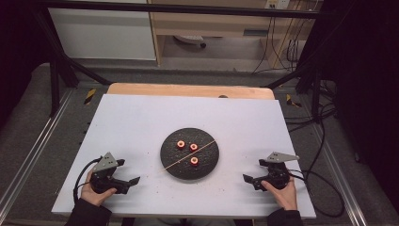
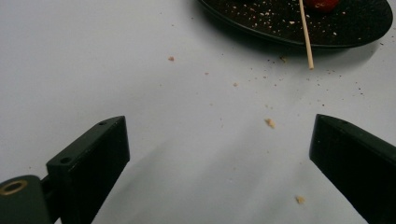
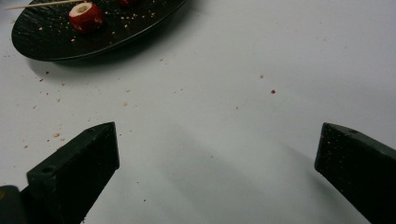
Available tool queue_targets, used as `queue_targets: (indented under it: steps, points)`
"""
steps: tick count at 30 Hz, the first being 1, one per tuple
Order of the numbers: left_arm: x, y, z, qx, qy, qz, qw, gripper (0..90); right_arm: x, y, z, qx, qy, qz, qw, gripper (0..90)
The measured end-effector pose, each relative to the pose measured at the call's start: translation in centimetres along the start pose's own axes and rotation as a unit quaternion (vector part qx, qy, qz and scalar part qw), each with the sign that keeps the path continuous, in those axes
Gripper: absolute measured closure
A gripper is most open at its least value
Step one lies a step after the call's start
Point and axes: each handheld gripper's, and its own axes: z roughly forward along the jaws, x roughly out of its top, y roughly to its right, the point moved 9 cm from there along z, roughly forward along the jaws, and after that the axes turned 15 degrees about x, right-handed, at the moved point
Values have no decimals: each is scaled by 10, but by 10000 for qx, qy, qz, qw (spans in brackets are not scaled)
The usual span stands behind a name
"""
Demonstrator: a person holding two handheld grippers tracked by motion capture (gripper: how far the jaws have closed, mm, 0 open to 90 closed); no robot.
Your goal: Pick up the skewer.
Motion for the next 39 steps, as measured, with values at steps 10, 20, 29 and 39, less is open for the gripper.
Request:
queue_targets:
  steps: [10,20,29,39]
  points:
    - [4,4,-1,-6,6,42,10000,51,1,-1,-2,34,56,18,10000,6]
    - [10,10,-1,4,-11,98,10000,59,2,-2,-1,49,52,34,10000,6]
    - [18,18,-1,2,-44,151,9999,59,1,-1,-2,20,34,32,10000,6]
    - [29,27,2,31,-133,208,9997,60,2,-1,-3,30,33,31,10000,6]
